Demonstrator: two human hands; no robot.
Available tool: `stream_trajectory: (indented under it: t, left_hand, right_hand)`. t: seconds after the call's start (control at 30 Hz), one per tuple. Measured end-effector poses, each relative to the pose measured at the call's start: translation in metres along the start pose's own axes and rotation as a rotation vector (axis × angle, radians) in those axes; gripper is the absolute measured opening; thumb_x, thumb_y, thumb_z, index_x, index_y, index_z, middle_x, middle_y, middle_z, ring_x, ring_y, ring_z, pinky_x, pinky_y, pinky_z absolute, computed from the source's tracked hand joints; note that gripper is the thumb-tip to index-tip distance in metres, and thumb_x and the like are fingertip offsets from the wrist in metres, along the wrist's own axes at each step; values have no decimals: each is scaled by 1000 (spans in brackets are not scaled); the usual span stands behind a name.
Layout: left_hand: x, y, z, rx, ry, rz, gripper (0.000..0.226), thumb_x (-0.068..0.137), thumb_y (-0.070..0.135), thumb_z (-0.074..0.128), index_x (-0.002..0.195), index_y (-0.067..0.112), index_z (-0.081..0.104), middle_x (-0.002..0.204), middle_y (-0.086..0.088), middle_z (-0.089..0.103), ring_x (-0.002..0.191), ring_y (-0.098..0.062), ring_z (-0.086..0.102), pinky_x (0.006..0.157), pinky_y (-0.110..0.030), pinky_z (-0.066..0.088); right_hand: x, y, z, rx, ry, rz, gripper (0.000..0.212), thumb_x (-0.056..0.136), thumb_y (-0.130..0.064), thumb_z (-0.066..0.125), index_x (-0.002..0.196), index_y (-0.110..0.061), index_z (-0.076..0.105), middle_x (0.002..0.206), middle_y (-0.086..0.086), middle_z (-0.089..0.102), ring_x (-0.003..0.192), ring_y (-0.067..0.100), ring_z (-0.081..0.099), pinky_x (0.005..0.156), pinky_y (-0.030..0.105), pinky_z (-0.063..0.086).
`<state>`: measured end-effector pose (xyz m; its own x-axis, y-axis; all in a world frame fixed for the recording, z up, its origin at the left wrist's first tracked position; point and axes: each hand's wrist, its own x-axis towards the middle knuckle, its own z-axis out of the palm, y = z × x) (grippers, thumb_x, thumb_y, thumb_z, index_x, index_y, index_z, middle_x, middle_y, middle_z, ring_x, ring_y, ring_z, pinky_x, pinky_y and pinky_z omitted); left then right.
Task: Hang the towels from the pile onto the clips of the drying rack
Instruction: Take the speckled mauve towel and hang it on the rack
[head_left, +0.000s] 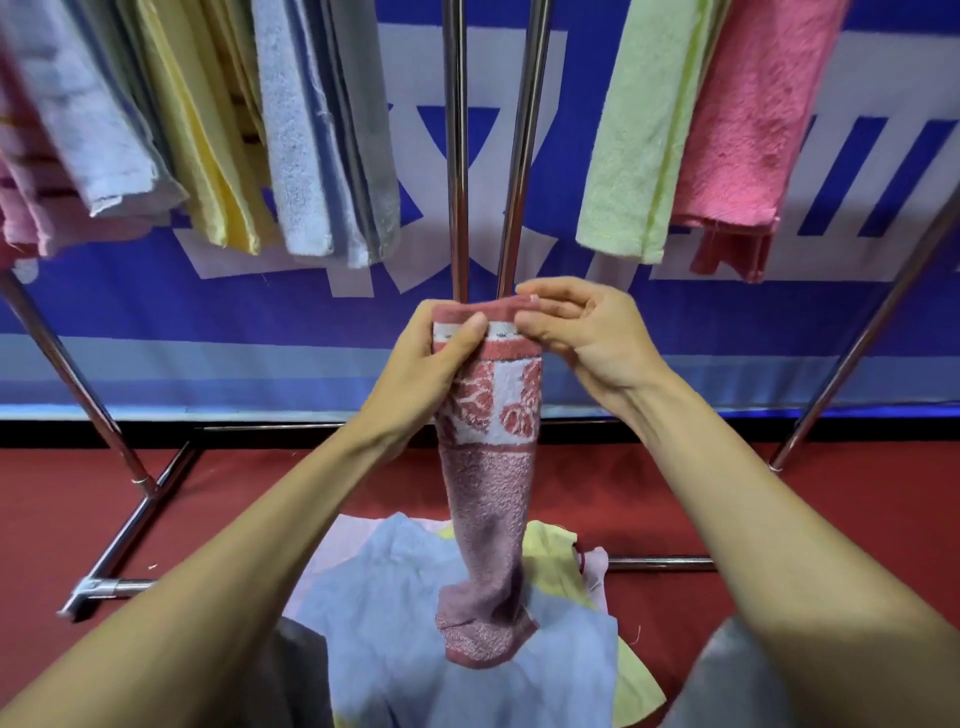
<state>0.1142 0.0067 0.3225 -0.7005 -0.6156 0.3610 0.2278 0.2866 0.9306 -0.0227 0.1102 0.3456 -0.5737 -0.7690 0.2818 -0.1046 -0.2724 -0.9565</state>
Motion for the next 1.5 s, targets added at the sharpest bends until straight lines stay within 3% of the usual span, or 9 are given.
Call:
stream_trajectory:
  t: [0.2,0.43,0.57,0.8,1.17,1.27,1.37,1.43,1.5]
  left_hand:
    - [20,71,-13,-113,-69,-1,28,79,27,68,103,12,69,92,-2,74,82,-14,66,77,-33,53]
    - [35,192,-7,-34,38,313,11,91,8,59,91,16,67,70,15,72,67,5,64,63,-11,49]
    - [43,255,-12,-122,52,384,4,89,16,64,91,16,67,85,1,72,76,-9,65,75,-24,54]
    - [25,266,-12,50,76,378,9,86,7,66,91,14,69,90,-7,73,79,-15,67,80,-29,56]
    - [35,280,-11,-98,249,277,5,89,10,63,85,10,67,83,-9,72,75,-21,71,73,-35,60]
    - [43,280,-23,-236,347,152,9,88,12,65,92,4,66,86,-12,73,75,-23,72,71,-39,60]
    - [48,283,-29,-331,409,82,9,87,11,66,91,3,63,86,-13,72,72,-24,71,64,-37,59]
    - [50,286,-30,-383,444,39,9,87,9,67,87,4,60,87,-15,71,71,-25,71,60,-38,58]
    - [56,286,-36,-496,495,-41,14,87,5,66,96,3,56,93,-16,69,74,-27,70,51,-40,58]
  right_hand:
    - [19,-88,21,65,69,-184,20,76,6,71,93,-6,72,77,0,73,71,6,67,66,14,52]
    - [20,-196,33,150,127,-343,23,79,3,70,102,4,69,77,3,72,68,9,66,67,18,54]
    - [22,-259,44,317,22,-487,13,82,3,66,88,-8,69,78,3,72,72,14,66,74,25,56]
    - [18,-261,51,168,167,-522,6,83,-5,70,87,-9,70,85,7,70,76,16,65,70,23,54]
    - [-10,-227,52,-98,-142,-29,74,92,-68,13,98,-12,61,76,4,66,62,15,59,60,29,47]
    - [-19,-208,55,-175,-222,23,70,91,-68,11,89,-16,58,59,-7,59,53,9,52,55,24,43]
    - [-22,-185,57,-284,-320,56,65,92,-66,25,101,-15,64,92,4,74,81,15,67,75,29,52]
    - [-27,-172,57,-340,-386,64,46,98,-48,38,103,-9,61,105,19,69,86,19,67,77,28,52]
    - [-34,-164,55,-337,-423,55,22,102,-21,42,95,-7,58,91,10,68,73,10,67,64,19,52]
